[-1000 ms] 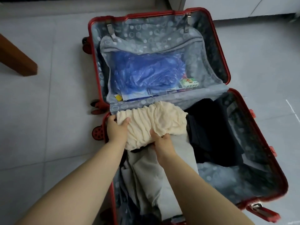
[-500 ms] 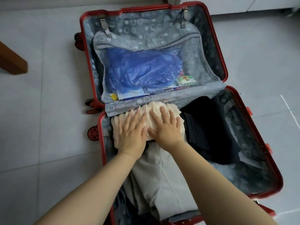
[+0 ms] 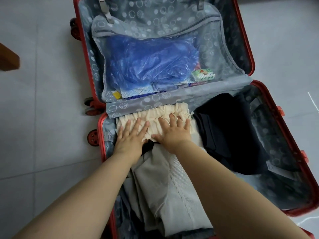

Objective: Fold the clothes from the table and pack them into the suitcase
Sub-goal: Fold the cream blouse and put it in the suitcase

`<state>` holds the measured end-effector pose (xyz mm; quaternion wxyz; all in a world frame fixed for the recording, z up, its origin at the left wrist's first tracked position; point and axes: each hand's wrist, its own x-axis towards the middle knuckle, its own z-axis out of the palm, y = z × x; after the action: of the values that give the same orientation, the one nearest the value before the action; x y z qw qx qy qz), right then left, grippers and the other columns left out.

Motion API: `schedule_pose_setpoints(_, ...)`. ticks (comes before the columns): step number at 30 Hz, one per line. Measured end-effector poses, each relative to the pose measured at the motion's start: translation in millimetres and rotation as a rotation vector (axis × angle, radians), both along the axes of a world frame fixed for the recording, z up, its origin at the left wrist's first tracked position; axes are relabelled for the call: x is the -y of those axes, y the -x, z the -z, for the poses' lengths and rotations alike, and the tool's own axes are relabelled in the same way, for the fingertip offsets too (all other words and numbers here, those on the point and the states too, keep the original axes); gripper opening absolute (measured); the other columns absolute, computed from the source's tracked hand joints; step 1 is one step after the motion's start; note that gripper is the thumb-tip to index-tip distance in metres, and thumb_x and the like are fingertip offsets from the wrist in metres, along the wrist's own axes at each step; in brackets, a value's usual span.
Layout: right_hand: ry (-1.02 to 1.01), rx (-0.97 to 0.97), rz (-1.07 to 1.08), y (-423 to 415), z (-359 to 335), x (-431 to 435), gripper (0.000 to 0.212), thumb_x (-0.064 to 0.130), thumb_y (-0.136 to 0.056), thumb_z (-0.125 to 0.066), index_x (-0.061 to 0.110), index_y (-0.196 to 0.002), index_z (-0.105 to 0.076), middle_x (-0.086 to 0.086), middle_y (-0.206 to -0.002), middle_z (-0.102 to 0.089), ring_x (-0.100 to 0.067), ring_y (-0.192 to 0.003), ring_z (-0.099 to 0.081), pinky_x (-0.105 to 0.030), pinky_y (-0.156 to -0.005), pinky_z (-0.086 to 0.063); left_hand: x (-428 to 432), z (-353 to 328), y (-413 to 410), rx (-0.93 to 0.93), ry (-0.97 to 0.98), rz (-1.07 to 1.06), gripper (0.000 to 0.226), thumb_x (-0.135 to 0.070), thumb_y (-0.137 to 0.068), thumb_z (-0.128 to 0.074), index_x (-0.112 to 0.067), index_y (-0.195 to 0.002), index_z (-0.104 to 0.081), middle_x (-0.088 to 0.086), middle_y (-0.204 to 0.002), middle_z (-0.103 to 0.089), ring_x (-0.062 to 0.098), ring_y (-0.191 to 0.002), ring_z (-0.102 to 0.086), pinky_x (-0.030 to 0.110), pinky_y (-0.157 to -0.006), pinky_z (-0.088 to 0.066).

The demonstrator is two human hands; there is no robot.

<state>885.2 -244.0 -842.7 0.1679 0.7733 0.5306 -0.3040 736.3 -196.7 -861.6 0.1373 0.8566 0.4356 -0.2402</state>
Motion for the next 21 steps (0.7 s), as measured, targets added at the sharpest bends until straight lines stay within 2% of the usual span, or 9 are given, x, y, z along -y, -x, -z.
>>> schedule_pose_setpoints(3,0.029,-0.005,-0.003,1,-11,-2,0.073,0.066,-0.092,-0.026,0.032,-0.151,0.0,-0.012,-0.159,0.008,-0.035,-0.145,0.005,-0.056,-0.112,0.01,-1,-9,-4,-0.056,0.059,-0.008,0.057,-0.045,-0.101,-0.016,-0.037,-0.144,0.021,-0.004,-0.155,0.023,0.025,-0.144,0.017,0.046,-0.113,0.015)
schedule_pose_setpoints(8,0.001,-0.034,-0.027,18,-81,41,0.075,0.065,-0.092,-0.025,0.035,-0.147,0.017,-0.012,-0.155,0.025,-0.037,-0.142,0.02,-0.051,-0.112,0.015,33,-72,10,0.004,0.028,-0.079,0.063,-0.048,-0.099,-0.019,-0.033,-0.14,0.026,-0.004,-0.157,0.015,0.024,-0.146,0.009,0.046,-0.114,0.013)
schedule_pose_setpoints(11,0.0,-0.044,-0.092,41,-159,75,0.074,0.063,-0.094,-0.02,0.034,-0.144,0.025,-0.011,-0.153,0.029,-0.035,-0.142,0.021,-0.051,-0.112,0.015,59,-150,24,0.064,0.058,-0.149,0.065,-0.046,-0.099,-0.024,-0.033,-0.133,0.029,-0.004,-0.159,0.009,0.019,-0.146,0.003,0.045,-0.113,0.014)
schedule_pose_setpoints(14,0.006,-0.07,-0.1,62,-252,93,0.073,0.061,-0.095,-0.02,0.031,-0.144,0.026,-0.01,-0.154,0.027,-0.032,-0.143,0.019,-0.048,-0.113,0.013,80,-246,37,0.11,0.106,-0.231,0.063,-0.045,-0.1,-0.023,-0.032,-0.145,0.019,-0.003,-0.159,0.003,0.019,-0.146,-0.002,0.043,-0.113,0.014)
schedule_pose_setpoints(16,-0.001,-0.087,-0.086,72,-315,100,0.073,0.062,-0.095,-0.018,0.028,-0.146,0.022,-0.01,-0.156,0.022,-0.031,-0.144,0.015,-0.046,-0.114,0.012,91,-312,51,0.153,0.119,-0.293,0.062,-0.044,-0.1,-0.025,-0.03,-0.148,0.012,-0.001,-0.159,-0.005,0.02,-0.145,-0.009,0.042,-0.115,0.007)
schedule_pose_setpoints(18,-0.017,-0.084,-0.089,81,-379,109,0.081,0.073,-0.084,0.003,0.026,-0.148,0.017,-0.011,-0.157,0.016,-0.029,-0.146,0.01,-0.045,-0.115,0.01,105,-378,70,0.197,0.12,-0.378,0.061,-0.044,-0.1,-0.024,-0.029,-0.149,0.008,0.001,-0.158,-0.014,0.019,-0.144,-0.016,0.04,-0.117,-0.001)
schedule_pose_setpoints(19,-0.038,-0.088,-0.095,87,-412,112,0.098,0.079,-0.068,0.021,0.025,-0.149,0.015,-0.011,-0.158,0.013,-0.029,-0.146,0.007,-0.045,-0.115,0.009,112,-411,81,0.211,0.119,-0.419,0.06,-0.043,-0.1,-0.024,-0.029,-0.15,0.006,0.001,-0.157,-0.016,0.018,-0.143,-0.018,0.039,-0.117,-0.002)
schedule_pose_setpoints(21,-0.066,-0.088,-0.123,100,-476,120,0.129,0.074,-0.037,0.048,0.024,-0.15,0.011,-0.01,-0.159,0.007,-0.027,-0.146,0.002,-0.043,-0.116,0.007,125,-479,102,0.22,0.115,-0.479,0.057,-0.042,-0.101,-0.023,-0.028,-0.151,0.001,-0.001,-0.157,-0.018,0.016,-0.143,-0.017,0.037,-0.117,-0.001)
